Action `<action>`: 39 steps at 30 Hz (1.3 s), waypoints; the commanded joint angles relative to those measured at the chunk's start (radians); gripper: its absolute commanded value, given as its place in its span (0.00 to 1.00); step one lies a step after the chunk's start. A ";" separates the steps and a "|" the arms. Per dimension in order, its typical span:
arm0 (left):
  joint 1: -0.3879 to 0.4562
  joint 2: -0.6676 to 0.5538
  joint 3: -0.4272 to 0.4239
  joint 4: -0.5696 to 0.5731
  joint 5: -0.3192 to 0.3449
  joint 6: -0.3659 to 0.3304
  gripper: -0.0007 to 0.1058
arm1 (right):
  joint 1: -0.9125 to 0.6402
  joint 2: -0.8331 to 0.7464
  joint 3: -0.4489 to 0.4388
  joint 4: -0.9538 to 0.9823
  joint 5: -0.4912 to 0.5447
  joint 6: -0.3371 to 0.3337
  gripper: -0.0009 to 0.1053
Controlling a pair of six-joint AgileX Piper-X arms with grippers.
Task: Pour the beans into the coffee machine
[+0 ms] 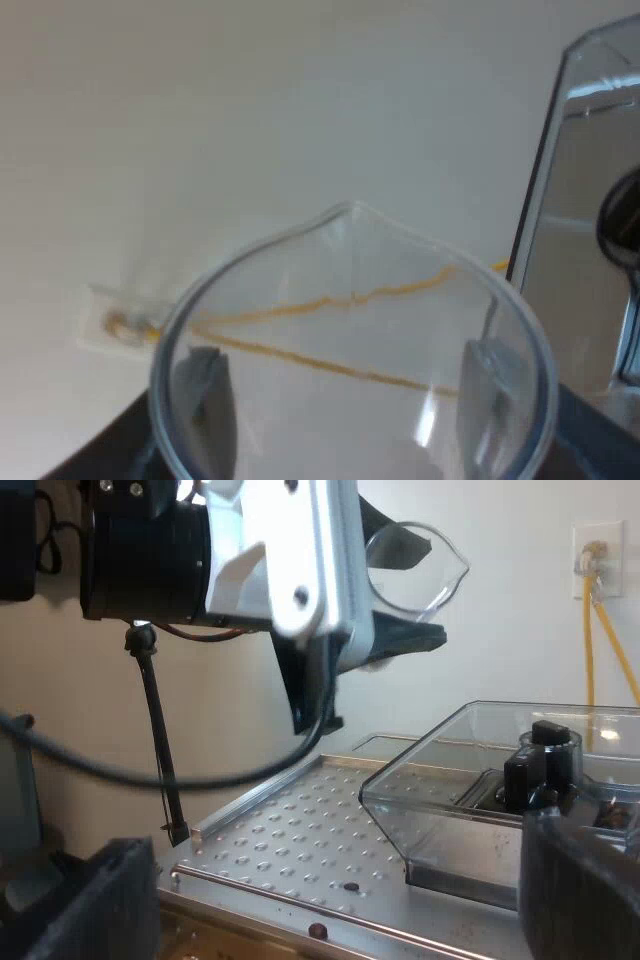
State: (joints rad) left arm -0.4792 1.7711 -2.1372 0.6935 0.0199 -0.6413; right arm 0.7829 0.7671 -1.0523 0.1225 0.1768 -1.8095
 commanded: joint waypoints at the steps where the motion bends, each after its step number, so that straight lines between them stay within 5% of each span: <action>1: -0.003 -0.005 -0.008 -0.018 0.010 0.130 0.35 | 0.003 -0.004 -0.012 -0.007 -0.001 0.000 0.75; 7: -0.003 -0.005 -0.008 -0.015 0.055 0.283 0.35 | 0.003 -0.004 -0.012 -0.007 -0.001 0.000 0.75; 11: -0.003 -0.005 -0.008 -0.015 0.059 0.454 0.35 | 0.003 -0.004 -0.012 -0.007 -0.001 0.000 0.75; 21: -0.003 -0.005 0.029 -0.018 0.062 0.569 0.35 | 0.003 -0.004 -0.012 -0.007 -0.001 0.012 0.75; 29: -0.003 -0.005 0.069 -0.018 0.086 0.789 0.35 | 0.003 -0.004 -0.012 -0.007 -0.001 0.020 0.75; 39: -0.003 -0.005 0.072 -0.018 0.089 0.911 0.35 | 0.003 -0.004 -0.012 -0.007 -0.001 0.020 0.75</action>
State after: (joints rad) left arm -0.4792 1.7711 -2.0625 0.6917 0.1037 0.2516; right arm 0.7829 0.7671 -1.0523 0.1225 0.1768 -1.7864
